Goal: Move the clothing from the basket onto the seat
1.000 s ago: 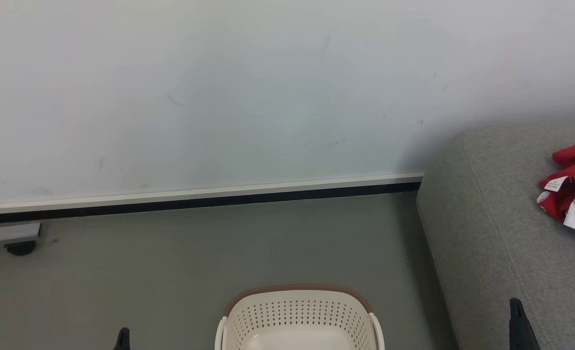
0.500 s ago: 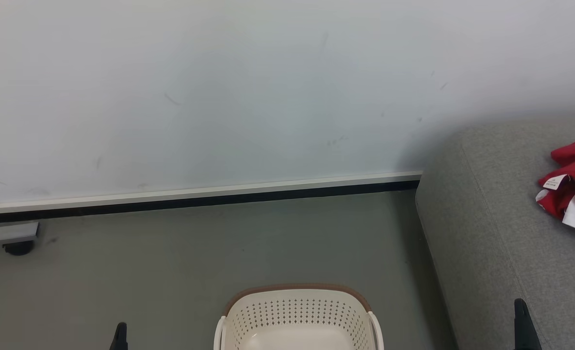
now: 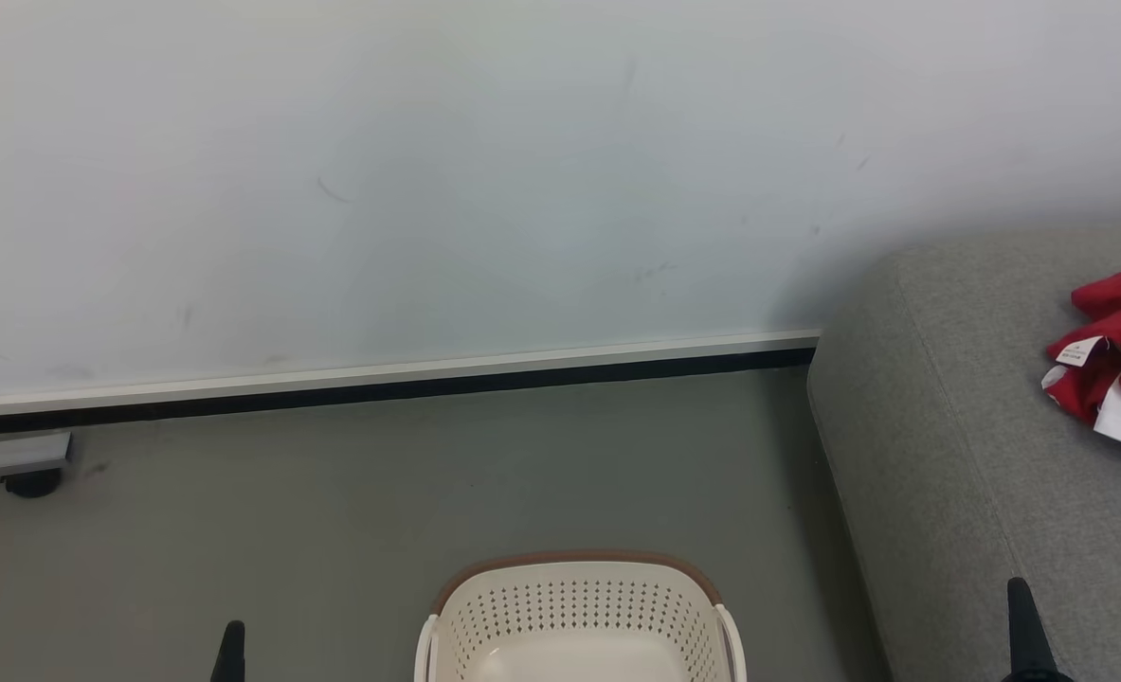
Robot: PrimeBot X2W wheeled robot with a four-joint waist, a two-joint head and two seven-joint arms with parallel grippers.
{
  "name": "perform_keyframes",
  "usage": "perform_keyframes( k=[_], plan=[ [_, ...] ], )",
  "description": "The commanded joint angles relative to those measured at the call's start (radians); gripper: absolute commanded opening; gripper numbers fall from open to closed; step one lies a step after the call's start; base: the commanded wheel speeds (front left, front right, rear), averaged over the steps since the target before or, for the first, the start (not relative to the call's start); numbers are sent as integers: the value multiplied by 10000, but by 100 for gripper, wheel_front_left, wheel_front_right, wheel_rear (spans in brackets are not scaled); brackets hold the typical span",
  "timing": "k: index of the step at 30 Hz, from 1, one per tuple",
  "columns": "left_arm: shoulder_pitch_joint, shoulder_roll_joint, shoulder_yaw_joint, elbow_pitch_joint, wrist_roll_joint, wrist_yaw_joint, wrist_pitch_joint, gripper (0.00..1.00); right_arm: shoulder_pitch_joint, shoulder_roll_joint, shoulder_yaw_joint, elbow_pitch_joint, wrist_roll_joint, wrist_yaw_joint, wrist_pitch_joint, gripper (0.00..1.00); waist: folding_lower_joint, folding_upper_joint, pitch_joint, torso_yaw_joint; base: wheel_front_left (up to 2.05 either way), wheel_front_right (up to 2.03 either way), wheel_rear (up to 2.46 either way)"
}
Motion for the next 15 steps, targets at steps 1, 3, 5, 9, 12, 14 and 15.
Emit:
perform_keyframes(
  k=[1,3,5,9,12,14,15],
  plan=[
    [-236,58,74,-32,-251,-60,76,0,-175,5,-65,-102,263,3,46,0,0,-1,4,-4,0,0,0],
    [-240,58,90,-20,-460,-84,137,0,-191,21,-93,-103,463,3,86,0,0,-1,10,-10,0,0,0],
    [-249,59,106,-5,-668,-105,199,0,-209,39,-121,-103,643,3,127,0,0,-1,16,-16,0,0,0],
    [-300,61,132,19,-1038,-121,313,0,-232,74,-177,-103,1034,3,205,0,0,-1,28,-29,0,0,0],
    [-331,62,152,37,-1322,-155,395,0,-238,100,-217,-103,1290,3,268,0,0,-1,37,-38,0,0,0],
    [-342,62,160,43,-1393,-165,433,0,-235,109,-232,-102,1381,3,283,0,0,-1,40,-41,0,0,0],
    [-353,63,168,48,-1488,-176,464,0,-230,116,-245,-102,1473,3,306,0,0,-1,43,-44,0,0,0]
  ],
)
